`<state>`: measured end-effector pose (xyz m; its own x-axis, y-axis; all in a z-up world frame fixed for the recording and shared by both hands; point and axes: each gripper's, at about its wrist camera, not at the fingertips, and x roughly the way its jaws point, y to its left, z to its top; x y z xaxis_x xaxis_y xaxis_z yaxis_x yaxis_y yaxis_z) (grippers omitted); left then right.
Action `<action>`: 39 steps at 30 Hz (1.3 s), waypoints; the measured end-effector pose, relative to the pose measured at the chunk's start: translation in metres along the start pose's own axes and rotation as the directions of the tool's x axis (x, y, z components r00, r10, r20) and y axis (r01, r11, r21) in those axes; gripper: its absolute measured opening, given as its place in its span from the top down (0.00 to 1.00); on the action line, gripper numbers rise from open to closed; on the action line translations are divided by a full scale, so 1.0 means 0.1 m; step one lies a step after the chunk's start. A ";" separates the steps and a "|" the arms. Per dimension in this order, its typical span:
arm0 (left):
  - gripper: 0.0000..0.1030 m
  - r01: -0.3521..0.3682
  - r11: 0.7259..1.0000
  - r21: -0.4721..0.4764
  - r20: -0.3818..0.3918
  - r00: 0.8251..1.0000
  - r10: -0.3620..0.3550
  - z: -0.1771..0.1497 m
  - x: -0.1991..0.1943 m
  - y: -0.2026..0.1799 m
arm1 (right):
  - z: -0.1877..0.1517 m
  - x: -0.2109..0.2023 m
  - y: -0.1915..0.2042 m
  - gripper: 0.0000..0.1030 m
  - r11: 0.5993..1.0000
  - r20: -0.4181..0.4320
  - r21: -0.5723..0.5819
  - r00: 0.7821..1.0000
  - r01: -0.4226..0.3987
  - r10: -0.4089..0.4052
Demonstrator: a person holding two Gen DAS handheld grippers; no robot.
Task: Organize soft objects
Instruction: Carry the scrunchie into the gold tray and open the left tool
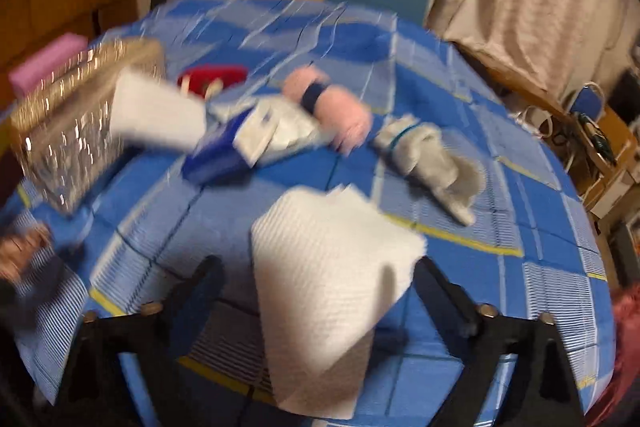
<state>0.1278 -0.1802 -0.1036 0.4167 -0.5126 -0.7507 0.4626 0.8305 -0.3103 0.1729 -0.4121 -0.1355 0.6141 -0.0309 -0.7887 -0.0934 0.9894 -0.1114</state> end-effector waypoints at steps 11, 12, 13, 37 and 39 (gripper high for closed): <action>0.80 0.001 0.999 -0.046 0.078 0.997 0.003 -0.03 -0.46 0.31 | -0.08 0.16 -0.24 0.90 0.973 -0.051 0.204 0.991 -0.109 0.122; 0.80 -0.001 0.999 -0.053 0.085 0.996 0.006 -0.04 -0.50 0.35 | -0.09 0.15 -0.25 0.91 0.969 -0.046 0.216 0.990 -0.120 0.133; 0.80 -0.004 0.998 -0.066 0.097 0.995 0.011 -0.04 -0.56 0.41 | -0.08 0.14 -0.24 0.91 0.965 -0.041 0.226 0.989 -0.131 0.144; 0.80 -0.201 0.918 -0.342 0.162 0.950 0.268 0.44 -0.97 2.28 | -0.02 -0.89 0.23 0.92 0.794 0.227 0.465 0.920 -0.391 0.319; 0.80 -0.223 0.905 -0.363 0.144 0.946 0.290 0.52 -0.90 2.46 | 0.01 -0.97 0.28 0.92 0.794 0.239 0.463 0.918 -0.393 0.315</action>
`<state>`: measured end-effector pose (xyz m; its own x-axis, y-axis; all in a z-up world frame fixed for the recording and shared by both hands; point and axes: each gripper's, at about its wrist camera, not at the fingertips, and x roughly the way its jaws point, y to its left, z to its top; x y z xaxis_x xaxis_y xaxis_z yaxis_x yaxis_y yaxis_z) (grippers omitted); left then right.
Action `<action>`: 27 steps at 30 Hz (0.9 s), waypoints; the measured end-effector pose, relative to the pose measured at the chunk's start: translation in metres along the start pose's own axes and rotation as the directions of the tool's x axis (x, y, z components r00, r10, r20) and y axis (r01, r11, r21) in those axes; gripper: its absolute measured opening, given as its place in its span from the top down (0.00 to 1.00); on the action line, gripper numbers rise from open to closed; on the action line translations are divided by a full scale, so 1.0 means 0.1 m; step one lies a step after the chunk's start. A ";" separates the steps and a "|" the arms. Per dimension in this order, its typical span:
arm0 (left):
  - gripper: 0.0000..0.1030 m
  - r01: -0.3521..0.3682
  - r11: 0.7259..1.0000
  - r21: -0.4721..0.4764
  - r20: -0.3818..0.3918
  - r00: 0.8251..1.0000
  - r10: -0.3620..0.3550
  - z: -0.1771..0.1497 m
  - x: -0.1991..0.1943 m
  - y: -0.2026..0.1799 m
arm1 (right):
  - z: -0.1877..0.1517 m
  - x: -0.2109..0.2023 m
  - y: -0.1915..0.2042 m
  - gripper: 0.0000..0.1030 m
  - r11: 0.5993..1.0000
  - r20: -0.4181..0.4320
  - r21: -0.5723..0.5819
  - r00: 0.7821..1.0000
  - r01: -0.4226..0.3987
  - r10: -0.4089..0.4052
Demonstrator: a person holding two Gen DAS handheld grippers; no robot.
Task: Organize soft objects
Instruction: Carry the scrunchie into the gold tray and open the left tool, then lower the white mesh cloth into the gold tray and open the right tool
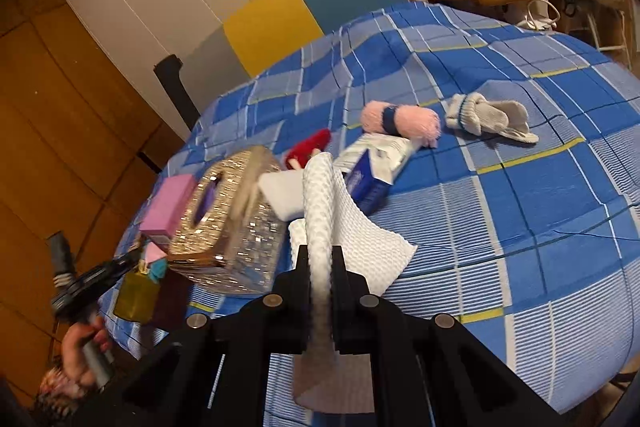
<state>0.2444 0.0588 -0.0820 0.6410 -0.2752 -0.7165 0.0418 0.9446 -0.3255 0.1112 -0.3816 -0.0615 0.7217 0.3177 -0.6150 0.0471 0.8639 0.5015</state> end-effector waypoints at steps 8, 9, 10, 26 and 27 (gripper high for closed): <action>0.80 -0.092 0.993 -0.075 -0.064 0.994 0.087 0.34 0.54 0.41 | 0.00 -0.17 0.32 0.92 0.999 0.039 0.021 0.998 -0.042 0.041; 0.79 -0.104 0.991 -0.086 -0.066 0.993 0.099 0.37 0.58 0.46 | 0.01 -0.19 0.36 0.92 0.998 0.043 0.023 0.998 -0.052 0.051; 0.78 -0.106 0.989 -0.099 -0.066 0.993 0.099 0.40 0.62 0.50 | 0.01 -0.21 0.42 0.92 0.998 0.051 0.024 0.997 -0.065 0.064; 0.53 -0.038 0.997 -0.067 -0.021 0.999 0.036 0.22 0.15 0.60 | 0.08 -0.09 1.40 0.92 0.974 0.029 -0.106 0.978 -0.202 0.206; 0.53 -0.036 0.997 -0.064 -0.016 0.999 0.035 0.18 0.10 0.60 | 0.09 -0.06 1.48 0.92 0.969 0.021 -0.117 0.975 -0.216 0.220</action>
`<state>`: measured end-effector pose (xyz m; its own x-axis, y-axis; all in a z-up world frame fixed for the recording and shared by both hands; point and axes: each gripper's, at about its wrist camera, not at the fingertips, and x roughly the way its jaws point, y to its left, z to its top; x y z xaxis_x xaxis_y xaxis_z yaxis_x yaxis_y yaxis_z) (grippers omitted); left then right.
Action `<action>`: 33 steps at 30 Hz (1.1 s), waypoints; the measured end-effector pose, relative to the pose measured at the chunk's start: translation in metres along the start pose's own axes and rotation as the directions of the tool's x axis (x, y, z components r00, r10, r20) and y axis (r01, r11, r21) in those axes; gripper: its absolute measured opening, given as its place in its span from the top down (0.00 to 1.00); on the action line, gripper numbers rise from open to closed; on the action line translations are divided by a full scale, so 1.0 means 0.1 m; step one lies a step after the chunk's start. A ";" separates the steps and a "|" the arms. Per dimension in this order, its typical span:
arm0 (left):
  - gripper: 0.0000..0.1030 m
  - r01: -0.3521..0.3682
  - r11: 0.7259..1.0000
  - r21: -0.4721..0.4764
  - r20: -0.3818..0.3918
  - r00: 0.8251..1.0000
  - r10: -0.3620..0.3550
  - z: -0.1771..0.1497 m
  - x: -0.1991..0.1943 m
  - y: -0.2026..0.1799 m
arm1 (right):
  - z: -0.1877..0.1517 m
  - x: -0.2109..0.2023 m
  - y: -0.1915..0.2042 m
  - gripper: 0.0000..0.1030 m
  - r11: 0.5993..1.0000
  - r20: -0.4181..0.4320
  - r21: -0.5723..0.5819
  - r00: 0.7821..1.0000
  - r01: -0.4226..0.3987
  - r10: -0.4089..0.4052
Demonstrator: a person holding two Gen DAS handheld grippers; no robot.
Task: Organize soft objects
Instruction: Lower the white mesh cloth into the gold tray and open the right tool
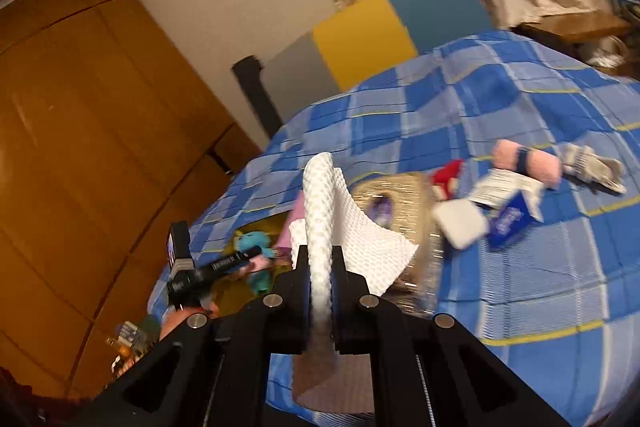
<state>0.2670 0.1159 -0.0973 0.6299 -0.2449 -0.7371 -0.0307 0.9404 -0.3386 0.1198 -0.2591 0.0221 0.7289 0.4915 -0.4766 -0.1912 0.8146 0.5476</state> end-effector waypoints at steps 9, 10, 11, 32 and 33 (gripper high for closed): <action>0.53 -0.047 0.999 0.001 0.042 0.998 0.047 -0.51 -0.45 0.11 | 0.05 0.83 0.69 0.92 0.989 -0.109 -0.051 0.985 -0.137 0.131; 0.53 -0.057 0.998 -0.008 0.044 0.997 0.057 -0.55 -0.48 0.14 | 0.04 0.95 0.77 0.92 0.988 -0.123 -0.058 0.984 -0.141 0.133; 0.53 -0.062 0.998 -0.015 0.044 0.997 0.063 -0.57 -0.50 0.16 | 0.03 1.05 0.84 0.92 0.988 -0.135 -0.065 0.982 -0.143 0.134; 0.53 -0.118 0.956 -0.270 0.091 0.985 0.147 -0.67 -0.78 0.84 | -0.11 3.03 1.27 0.91 0.961 -0.209 -0.211 0.952 0.180 -0.224; 0.53 -0.118 0.955 -0.272 0.090 0.985 0.147 -0.67 -0.78 0.85 | -0.11 3.07 1.25 0.90 0.956 -0.206 -0.217 0.949 0.195 -0.240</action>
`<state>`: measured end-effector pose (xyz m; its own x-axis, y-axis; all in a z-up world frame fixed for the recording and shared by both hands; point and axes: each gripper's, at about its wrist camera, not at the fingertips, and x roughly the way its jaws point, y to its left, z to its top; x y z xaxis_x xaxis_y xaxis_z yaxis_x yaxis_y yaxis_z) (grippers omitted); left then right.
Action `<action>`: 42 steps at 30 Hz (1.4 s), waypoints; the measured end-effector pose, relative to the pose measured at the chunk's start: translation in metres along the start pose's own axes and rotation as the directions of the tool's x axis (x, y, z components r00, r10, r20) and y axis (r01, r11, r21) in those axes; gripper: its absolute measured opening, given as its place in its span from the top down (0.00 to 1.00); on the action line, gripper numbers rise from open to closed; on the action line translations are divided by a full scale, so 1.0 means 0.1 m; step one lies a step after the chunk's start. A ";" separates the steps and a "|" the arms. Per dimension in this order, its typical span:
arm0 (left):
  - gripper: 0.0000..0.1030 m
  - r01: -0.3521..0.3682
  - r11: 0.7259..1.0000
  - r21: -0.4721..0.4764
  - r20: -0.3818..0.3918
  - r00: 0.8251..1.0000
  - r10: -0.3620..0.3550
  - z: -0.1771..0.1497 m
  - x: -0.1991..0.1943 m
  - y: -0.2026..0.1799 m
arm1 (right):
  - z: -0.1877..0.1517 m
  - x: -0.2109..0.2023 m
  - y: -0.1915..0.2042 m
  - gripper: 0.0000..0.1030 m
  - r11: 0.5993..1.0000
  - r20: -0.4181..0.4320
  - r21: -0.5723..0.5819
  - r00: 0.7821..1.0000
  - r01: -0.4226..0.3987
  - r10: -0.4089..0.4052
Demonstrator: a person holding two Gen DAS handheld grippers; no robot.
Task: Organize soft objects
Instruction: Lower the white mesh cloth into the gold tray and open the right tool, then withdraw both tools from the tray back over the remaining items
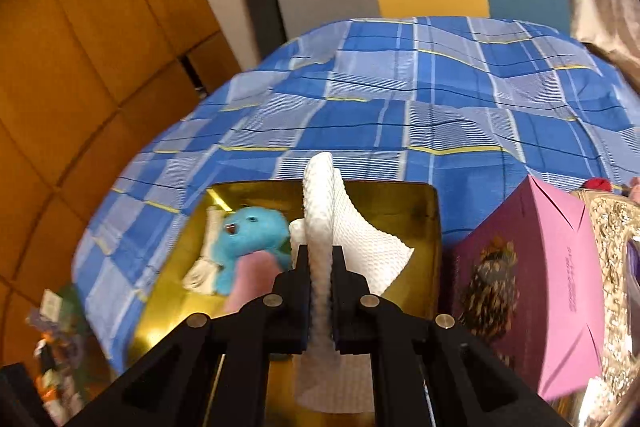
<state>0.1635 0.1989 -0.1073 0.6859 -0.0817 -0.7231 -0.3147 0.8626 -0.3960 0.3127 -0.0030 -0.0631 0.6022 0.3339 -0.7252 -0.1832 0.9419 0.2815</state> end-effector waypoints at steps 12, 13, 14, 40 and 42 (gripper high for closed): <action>0.53 -0.004 1.000 -0.014 -0.004 1.000 0.004 0.03 0.01 0.05 | 0.01 0.07 -0.06 0.51 0.996 0.014 -0.006 0.995 0.094 -0.094; 0.53 -0.002 1.000 -0.013 -0.006 1.000 0.001 0.02 0.01 0.04 | 0.02 -0.02 -0.06 0.50 0.997 0.033 -0.008 0.997 0.072 -0.072; 0.53 0.001 1.000 -0.010 -0.008 1.000 -0.002 0.02 0.01 0.03 | 0.01 -0.09 -0.04 0.49 0.998 0.046 -0.011 0.997 0.060 -0.060; 0.53 0.226 0.921 0.318 -0.125 0.973 -0.196 -0.63 -0.09 -1.00 | -0.81 -2.04 -1.58 0.33 0.968 0.166 0.158 0.961 0.194 -0.219; 0.53 0.252 0.901 0.354 -0.141 0.966 -0.215 -0.75 -0.12 -1.10 | -0.94 -2.07 -1.82 0.33 0.954 0.131 0.197 0.959 0.224 -0.252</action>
<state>0.1404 0.0674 -0.0973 0.6381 -0.3347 -0.6933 0.1215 0.9330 -0.3386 0.1484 -0.2405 -0.0234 0.7255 0.0777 -0.6838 0.1130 0.9667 0.2298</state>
